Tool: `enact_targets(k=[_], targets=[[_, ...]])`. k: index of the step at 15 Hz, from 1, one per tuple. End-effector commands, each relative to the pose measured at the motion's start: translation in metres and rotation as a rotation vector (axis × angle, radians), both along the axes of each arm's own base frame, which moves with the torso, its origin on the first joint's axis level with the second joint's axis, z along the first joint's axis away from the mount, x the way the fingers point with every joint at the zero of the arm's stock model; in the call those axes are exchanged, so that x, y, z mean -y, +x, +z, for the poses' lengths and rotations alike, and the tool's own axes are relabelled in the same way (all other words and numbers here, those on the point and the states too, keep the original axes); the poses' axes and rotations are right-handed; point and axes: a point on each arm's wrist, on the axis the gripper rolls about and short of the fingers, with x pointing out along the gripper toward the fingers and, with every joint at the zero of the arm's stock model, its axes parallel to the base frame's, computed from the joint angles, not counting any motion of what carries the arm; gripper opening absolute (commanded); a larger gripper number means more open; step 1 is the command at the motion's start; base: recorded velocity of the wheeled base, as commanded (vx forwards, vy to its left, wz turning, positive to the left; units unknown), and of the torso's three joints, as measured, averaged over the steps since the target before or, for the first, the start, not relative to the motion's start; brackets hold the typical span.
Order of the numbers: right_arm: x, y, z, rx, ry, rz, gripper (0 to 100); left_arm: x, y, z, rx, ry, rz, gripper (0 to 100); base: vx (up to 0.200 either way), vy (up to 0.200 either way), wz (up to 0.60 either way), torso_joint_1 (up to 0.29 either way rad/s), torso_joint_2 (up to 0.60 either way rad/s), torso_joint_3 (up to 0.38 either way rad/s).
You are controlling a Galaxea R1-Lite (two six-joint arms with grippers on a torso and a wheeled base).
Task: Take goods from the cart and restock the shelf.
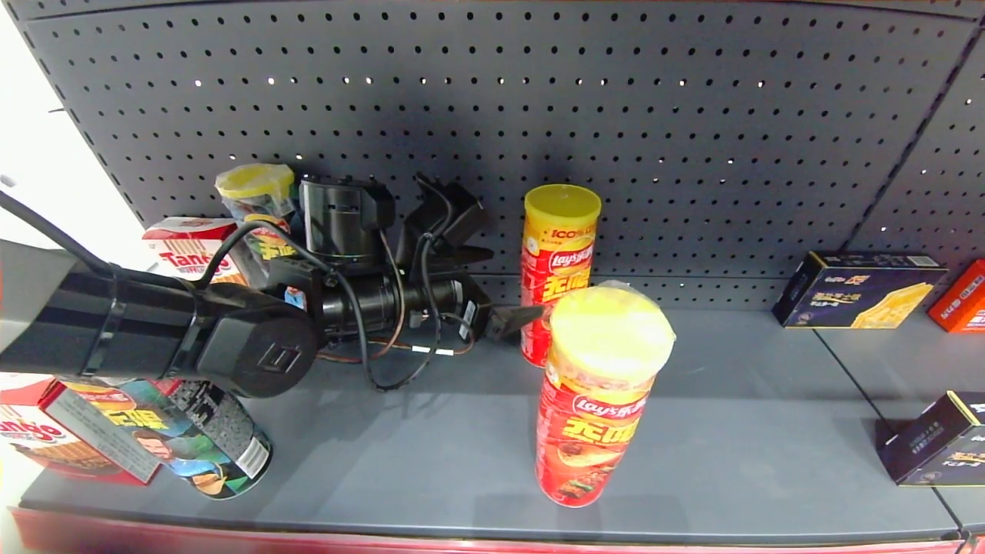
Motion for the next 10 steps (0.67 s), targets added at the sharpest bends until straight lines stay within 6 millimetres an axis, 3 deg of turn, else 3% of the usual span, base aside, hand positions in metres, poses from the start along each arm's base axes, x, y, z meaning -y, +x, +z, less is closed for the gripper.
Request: enact_targets(k=[1, 10], targets=[[0.0000, 0.0001, 0.0001, -0.001, -0.001, 0.000, 100, -0.0035, 0.0027, -0.0018, -0.005, 0.001, 0.011, 100, 0.000, 0.000, 0.00, 0.000, 0.00, 0.000], [0.0000, 0.0001, 0.0001, -0.001, -0.001, 0.000, 100, -0.0081, 0.0076, -0.0012, -0.003, -0.001, 0.045, 100, 0.000, 0.000, 0.00, 0.000, 0.00, 0.000]])
